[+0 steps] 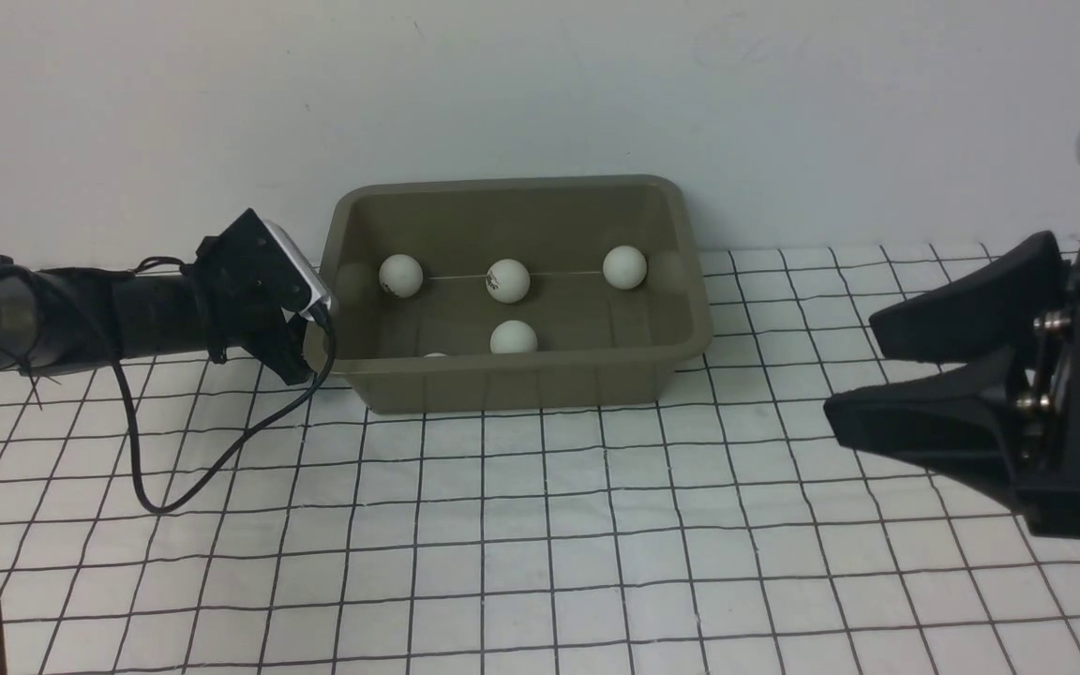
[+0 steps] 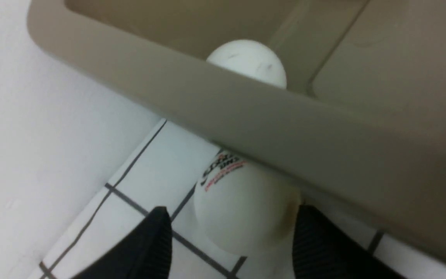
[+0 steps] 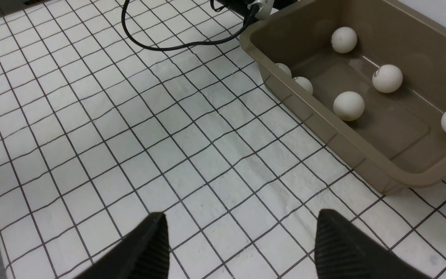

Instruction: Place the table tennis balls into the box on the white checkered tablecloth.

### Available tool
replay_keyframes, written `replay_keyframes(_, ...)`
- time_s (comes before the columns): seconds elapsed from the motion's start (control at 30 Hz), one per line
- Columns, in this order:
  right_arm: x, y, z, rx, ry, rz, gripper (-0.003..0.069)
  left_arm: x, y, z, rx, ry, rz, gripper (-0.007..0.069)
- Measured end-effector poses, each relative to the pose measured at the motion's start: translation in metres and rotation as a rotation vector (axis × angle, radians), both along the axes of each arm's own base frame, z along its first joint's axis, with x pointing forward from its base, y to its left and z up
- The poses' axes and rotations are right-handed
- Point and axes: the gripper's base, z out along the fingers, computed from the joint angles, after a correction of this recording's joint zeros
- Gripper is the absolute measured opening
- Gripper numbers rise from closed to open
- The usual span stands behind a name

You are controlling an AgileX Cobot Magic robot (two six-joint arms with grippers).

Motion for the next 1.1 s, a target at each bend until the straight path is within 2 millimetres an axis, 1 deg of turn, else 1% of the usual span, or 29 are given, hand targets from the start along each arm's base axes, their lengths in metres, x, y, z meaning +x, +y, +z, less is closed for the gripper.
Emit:
replay_keyframes(0.2, 0.000, 0.000, 0.000, 0.000, -0.001, 0.000, 0.0461, -0.001, -0.004, 0.002, -0.062, 0.012, -0.013, 0.0384)
replay_keyframes(0.4, 0.000, 0.000, 0.000, 0.000, -0.001, 0.000, 0.0461, -0.001, -0.005, 0.003, -0.119, 0.047, 0.012, 0.0384)
replay_keyframes(0.73, 0.000, 0.000, 0.000, 0.000, -0.001, 0.000, 0.0461, -0.002, -0.002, 0.002, -0.130, 0.060, 0.029, 0.0377)
replay_keyframes(0.97, 0.000, 0.000, 0.000, 0.000, -0.001, 0.000, 0.0461, -0.001, 0.007, -0.002, -0.073, 0.083, 0.090, 0.0315)
replay_keyframes(1.1, 0.000, 0.000, 0.000, 0.001, -0.001, 0.000, 0.0461, -0.004, 0.015, -0.005, -0.115, 0.163, 0.140, 0.0256)
